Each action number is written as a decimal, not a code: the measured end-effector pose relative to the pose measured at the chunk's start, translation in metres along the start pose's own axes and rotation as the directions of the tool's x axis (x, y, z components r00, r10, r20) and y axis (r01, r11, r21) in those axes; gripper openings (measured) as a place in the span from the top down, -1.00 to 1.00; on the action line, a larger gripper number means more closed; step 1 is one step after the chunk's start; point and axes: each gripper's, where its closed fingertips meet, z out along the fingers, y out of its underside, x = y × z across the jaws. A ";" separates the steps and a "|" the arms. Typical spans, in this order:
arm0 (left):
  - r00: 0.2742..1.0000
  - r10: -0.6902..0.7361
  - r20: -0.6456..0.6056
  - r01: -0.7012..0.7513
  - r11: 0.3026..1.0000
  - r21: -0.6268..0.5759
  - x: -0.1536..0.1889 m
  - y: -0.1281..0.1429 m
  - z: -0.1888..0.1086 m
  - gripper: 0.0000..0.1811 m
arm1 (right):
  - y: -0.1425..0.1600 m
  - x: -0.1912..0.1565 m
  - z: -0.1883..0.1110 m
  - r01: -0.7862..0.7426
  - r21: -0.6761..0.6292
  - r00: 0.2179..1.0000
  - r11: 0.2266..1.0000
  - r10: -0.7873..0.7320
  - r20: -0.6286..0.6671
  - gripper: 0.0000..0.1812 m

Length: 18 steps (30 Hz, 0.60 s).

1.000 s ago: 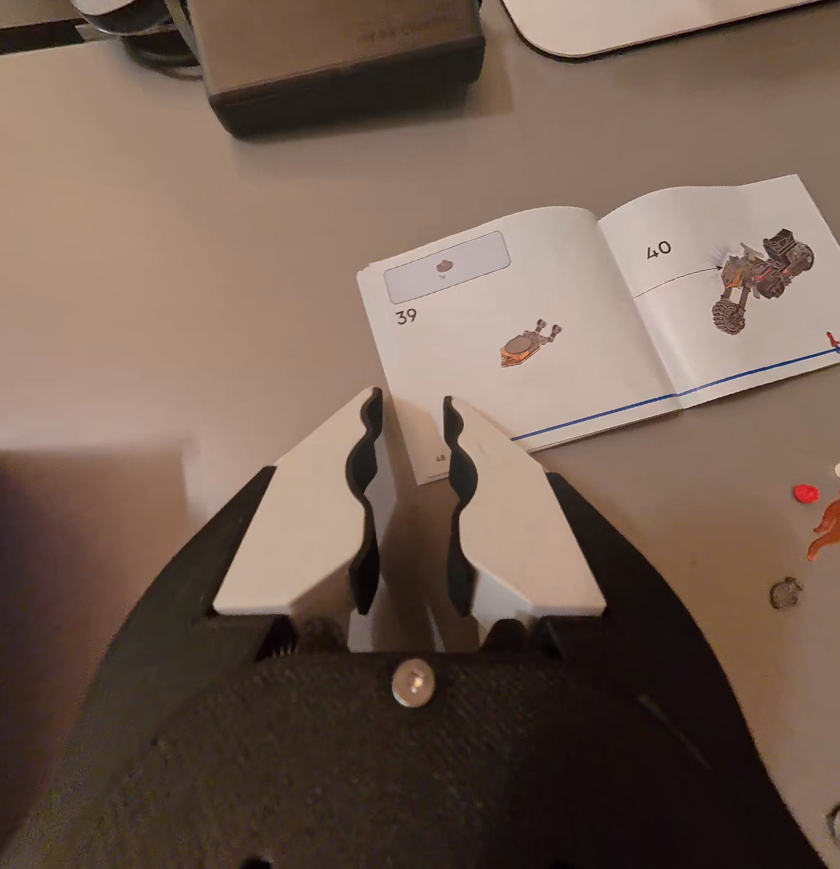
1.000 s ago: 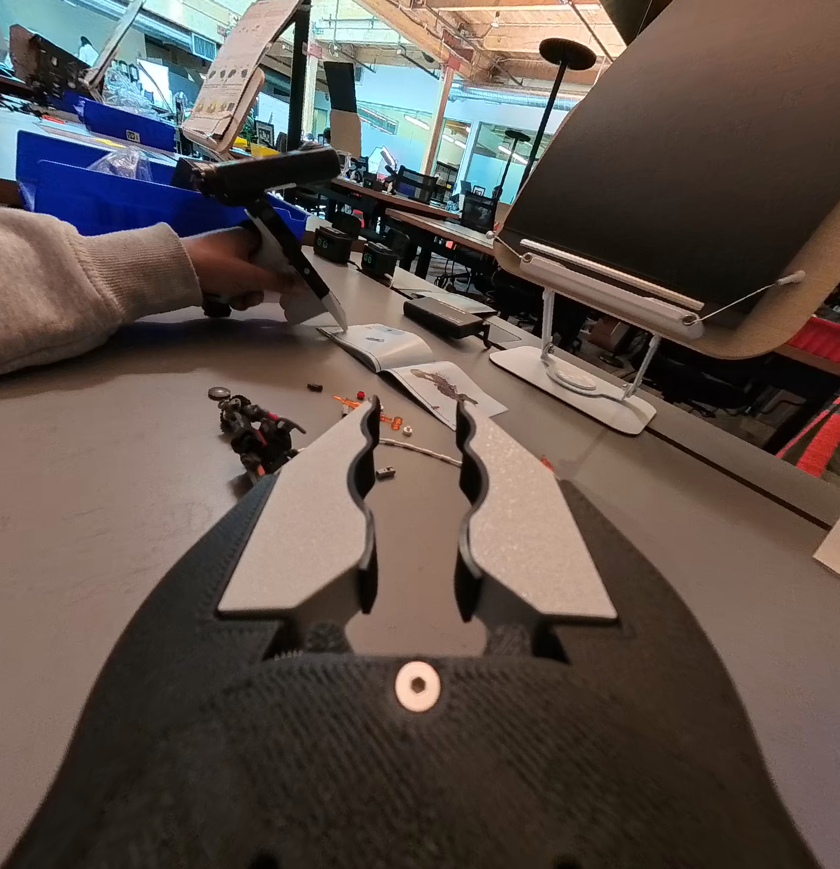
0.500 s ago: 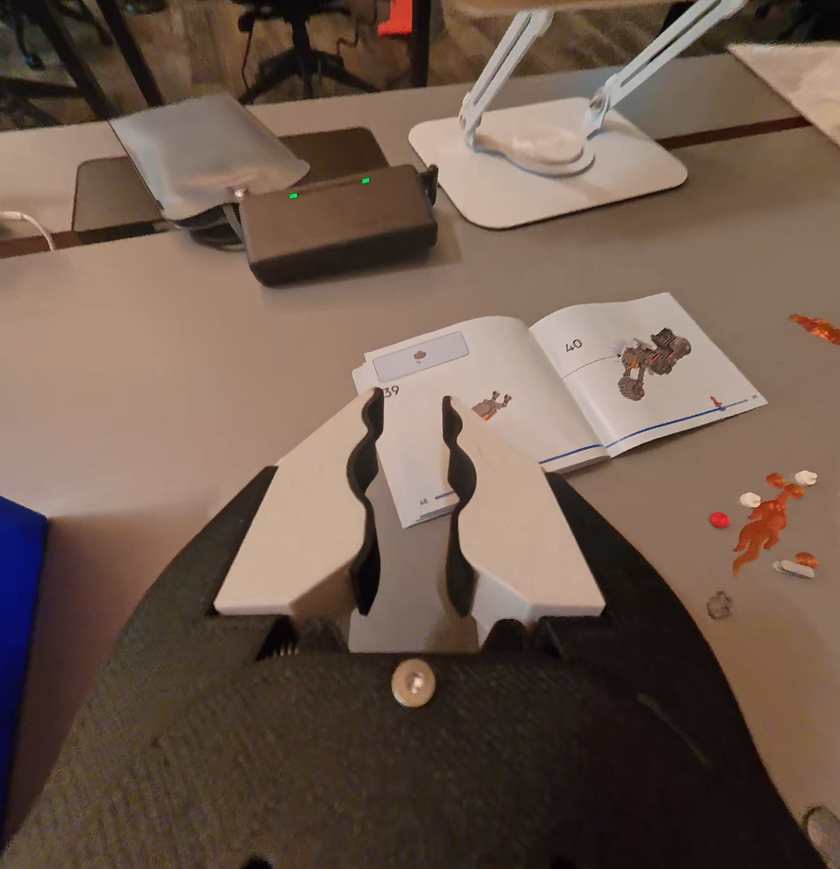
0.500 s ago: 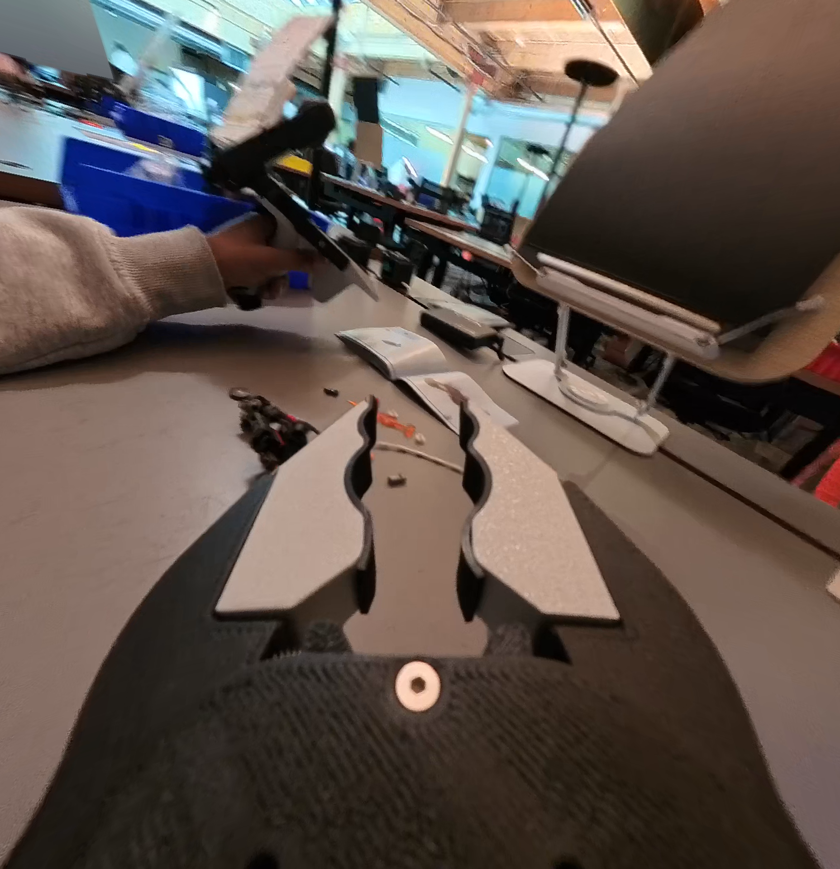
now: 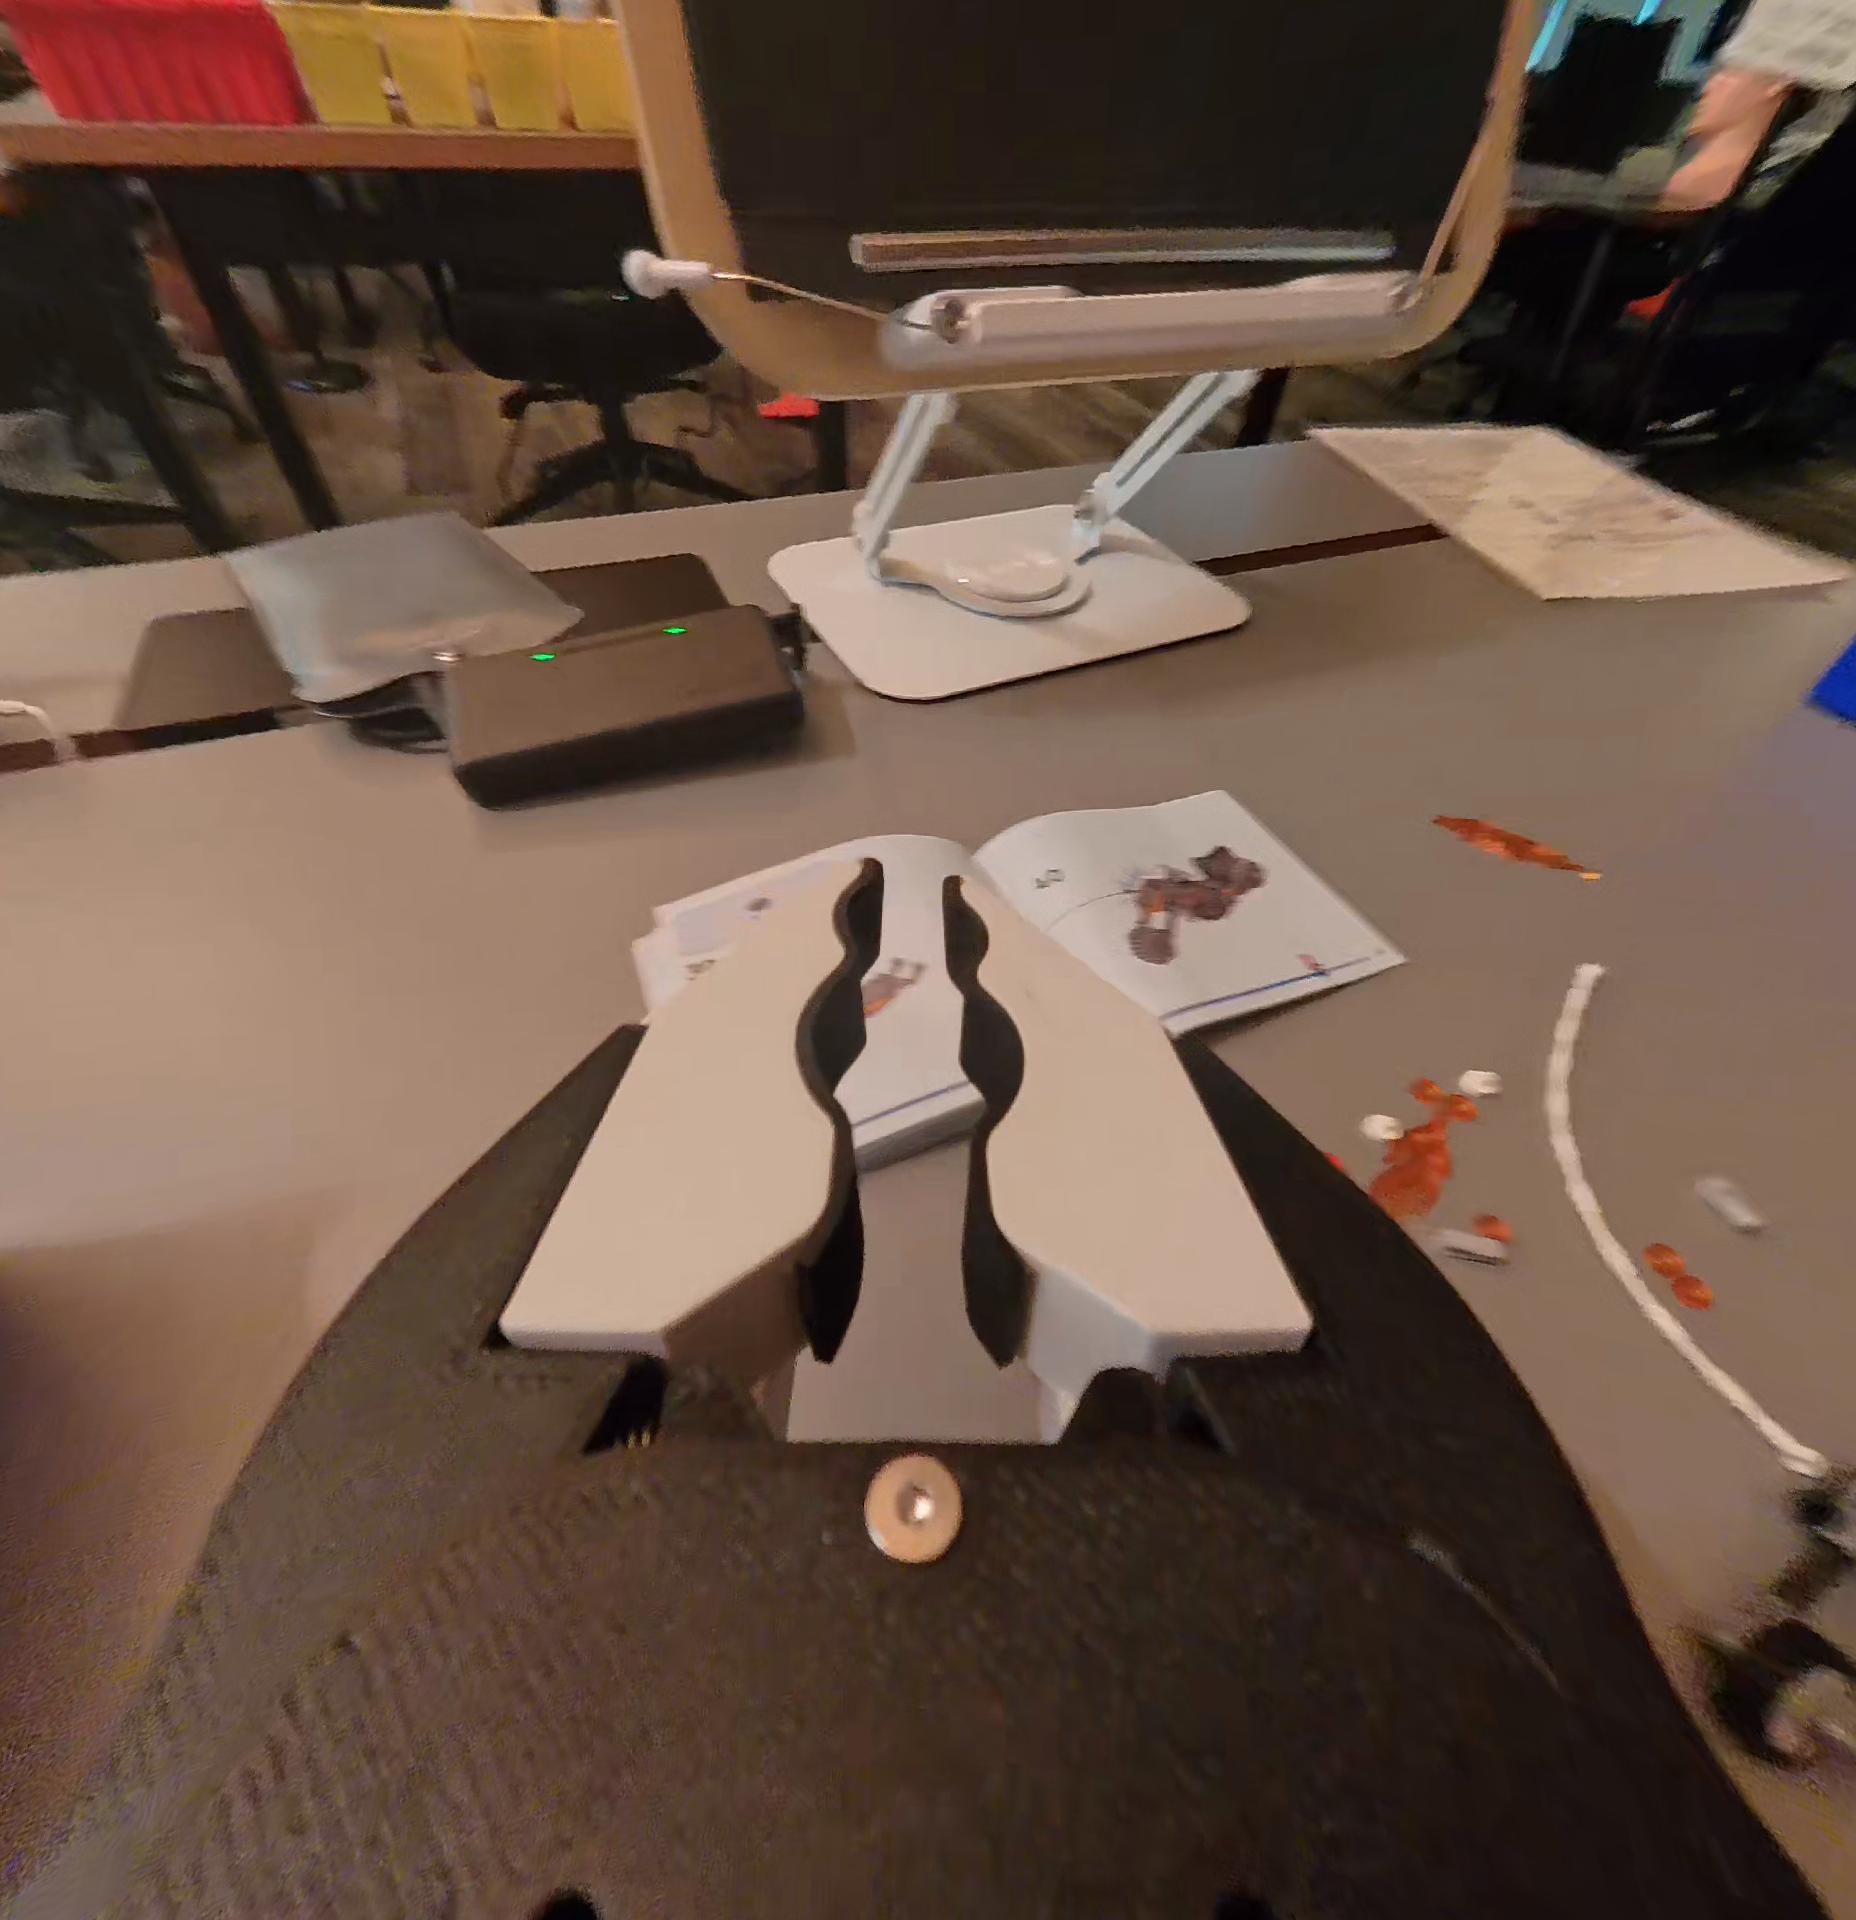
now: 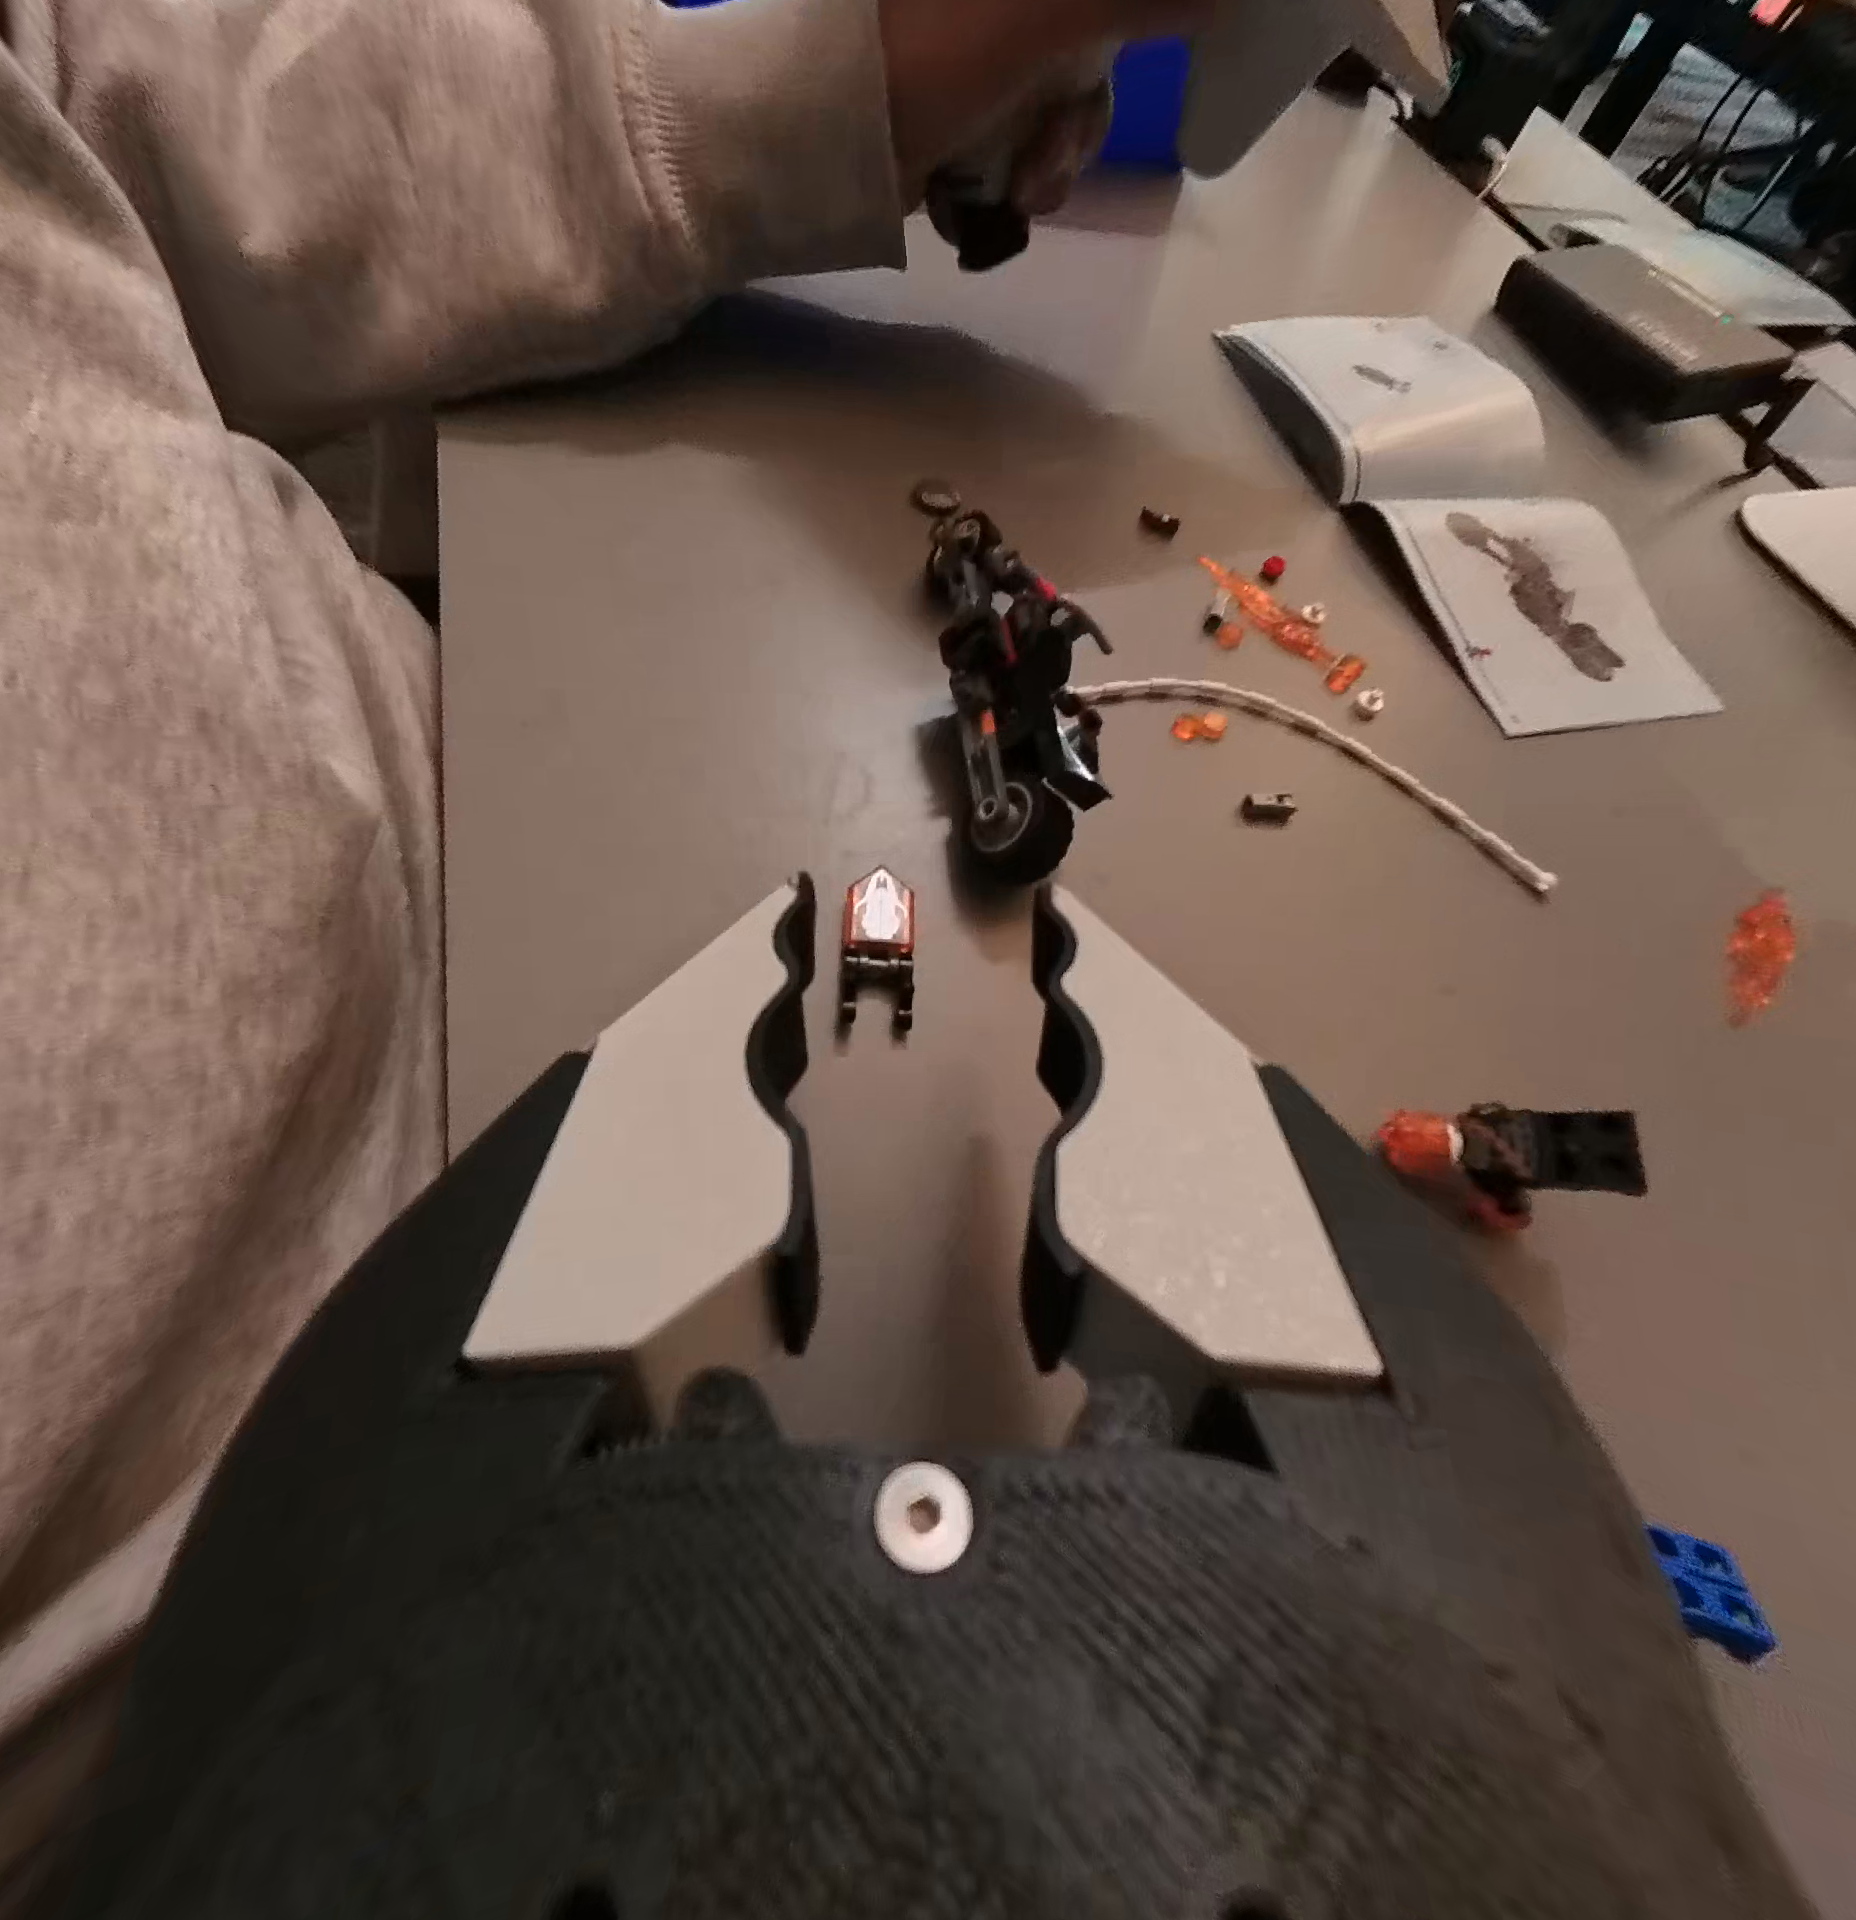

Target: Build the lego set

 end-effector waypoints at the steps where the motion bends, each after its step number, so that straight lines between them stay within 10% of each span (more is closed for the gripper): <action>1: 0.998 -0.038 -0.045 0.038 0.999 0.006 0.010 0.000 -0.001 0.87 | 0.002 0.000 0.000 -0.005 -0.010 1.000 1.000 0.005 0.001 0.56; 6: 0.913 -0.153 -0.378 0.175 0.984 0.023 0.096 -0.007 -0.031 0.68 | 0.010 0.002 0.003 -0.055 -0.065 0.998 0.996 0.057 0.023 0.62; 18: 0.626 -0.015 -0.780 -0.225 0.954 -0.199 0.252 0.080 -0.115 0.55 | 0.023 -0.014 0.020 -0.074 -0.192 0.988 0.979 0.098 0.121 0.85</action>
